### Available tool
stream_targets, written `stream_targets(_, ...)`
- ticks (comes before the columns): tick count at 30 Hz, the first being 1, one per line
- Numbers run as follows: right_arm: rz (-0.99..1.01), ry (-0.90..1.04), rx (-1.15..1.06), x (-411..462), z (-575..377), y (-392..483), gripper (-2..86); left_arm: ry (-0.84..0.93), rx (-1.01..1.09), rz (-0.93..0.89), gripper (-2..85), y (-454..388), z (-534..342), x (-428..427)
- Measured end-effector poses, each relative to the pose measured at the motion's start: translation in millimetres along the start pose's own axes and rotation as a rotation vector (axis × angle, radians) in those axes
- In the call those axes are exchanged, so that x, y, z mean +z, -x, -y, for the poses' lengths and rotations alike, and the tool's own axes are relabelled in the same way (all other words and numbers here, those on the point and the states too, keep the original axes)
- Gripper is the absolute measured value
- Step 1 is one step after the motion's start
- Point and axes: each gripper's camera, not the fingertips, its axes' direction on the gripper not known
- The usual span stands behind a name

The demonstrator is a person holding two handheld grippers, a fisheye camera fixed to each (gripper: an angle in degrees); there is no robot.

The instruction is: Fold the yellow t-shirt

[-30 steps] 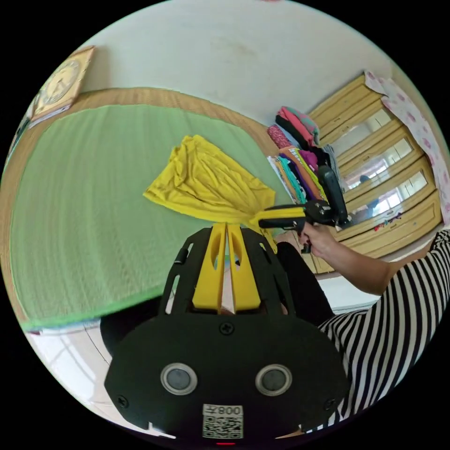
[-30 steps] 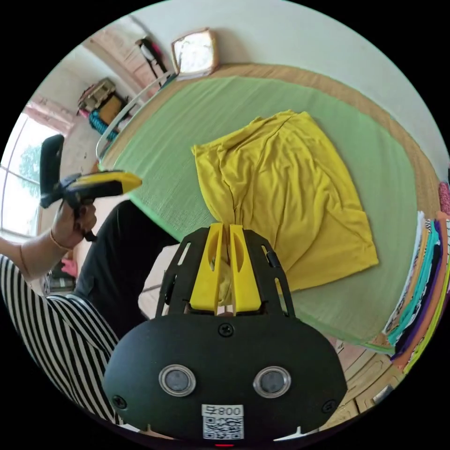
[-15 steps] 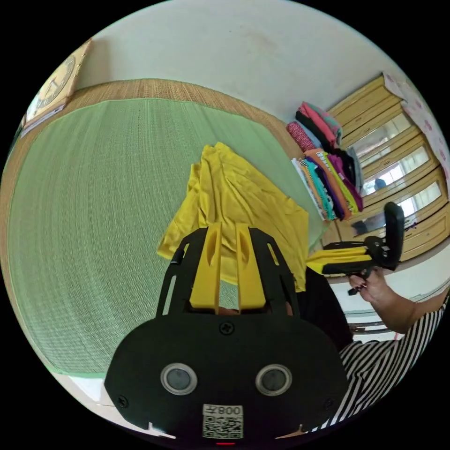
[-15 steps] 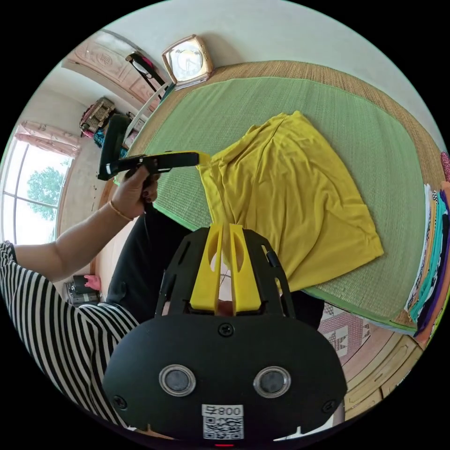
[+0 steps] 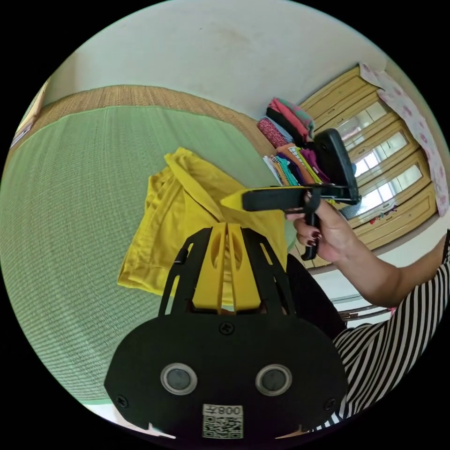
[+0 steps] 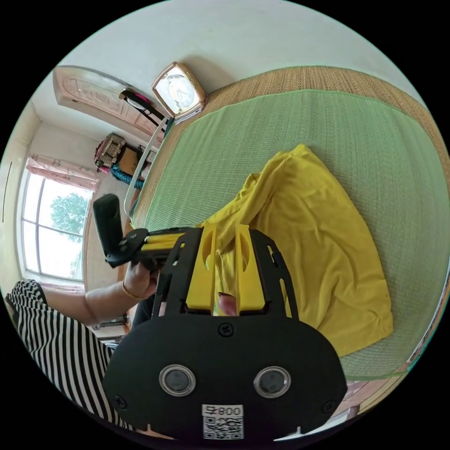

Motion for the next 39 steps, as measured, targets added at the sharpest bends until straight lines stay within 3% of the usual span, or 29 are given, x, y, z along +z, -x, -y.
stream_targets(11, 0.042, 0.064, 0.105, -7.8, -30.2, -38.4, 2.4, 0.038, 0.181, -0.054, 0.3, -49.6, 18.5, -16.6)
stream_targets(14, 0.049, 0.025, 0.111, -33.5, -45.8, -45.3, 1.6, -0.016, 0.140, -0.087, 0.3, -42.9, 23.6, -34.1)
stream_targets(22, 0.058, -0.146, 0.207, -117.9, -98.9, -86.4, 1.2, 0.009, -0.058, 0.136, 0.9, 28.8, 76.3, -47.4)
stream_targets(31, 0.086, -0.145, 0.217, -104.5, -107.5, -97.7, 1.1, 0.204, -0.104, 0.140, 1.0, 56.7, 131.7, -9.5)
stream_targets(39, 0.114, -0.165, 0.235, -102.9, -121.9, -106.9, 1.1, 0.162, -0.104, 0.157, 0.2, 42.2, 141.8, -21.0)
